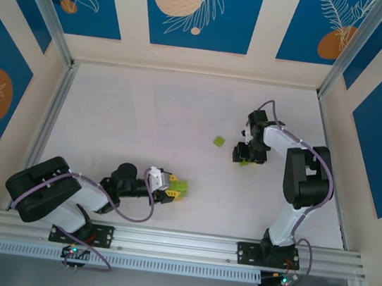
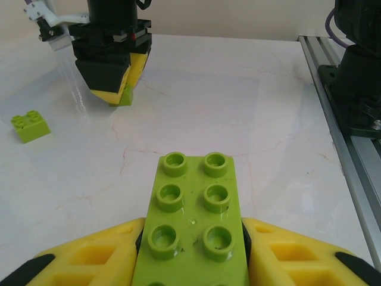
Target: Assemble a carrot with lego
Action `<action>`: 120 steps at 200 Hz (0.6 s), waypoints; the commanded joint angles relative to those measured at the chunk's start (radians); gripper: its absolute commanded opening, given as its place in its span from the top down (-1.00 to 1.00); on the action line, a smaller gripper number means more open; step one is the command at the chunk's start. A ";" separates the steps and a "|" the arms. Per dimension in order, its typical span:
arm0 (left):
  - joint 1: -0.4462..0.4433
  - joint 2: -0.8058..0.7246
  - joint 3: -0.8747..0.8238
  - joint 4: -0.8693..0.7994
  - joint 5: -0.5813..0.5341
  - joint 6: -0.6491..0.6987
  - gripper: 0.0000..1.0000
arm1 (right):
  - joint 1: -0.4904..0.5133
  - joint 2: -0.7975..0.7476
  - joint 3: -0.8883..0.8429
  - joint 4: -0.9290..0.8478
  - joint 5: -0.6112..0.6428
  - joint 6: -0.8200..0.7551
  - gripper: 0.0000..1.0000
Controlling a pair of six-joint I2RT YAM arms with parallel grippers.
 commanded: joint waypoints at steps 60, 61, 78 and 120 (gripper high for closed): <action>0.001 -0.001 0.024 -0.009 0.032 0.021 0.20 | -0.019 -0.024 -0.011 0.005 -0.091 -0.021 -0.08; 0.001 -0.001 0.025 -0.010 0.032 0.020 0.20 | -0.019 -0.023 -0.011 0.006 -0.090 -0.021 -0.07; 0.001 -0.001 0.027 -0.011 0.032 0.021 0.20 | -0.023 -0.022 -0.008 0.004 -0.094 -0.020 -0.02; 0.001 -0.001 0.029 -0.019 0.032 0.022 0.22 | -0.023 -0.006 -0.007 0.001 -0.098 -0.022 0.00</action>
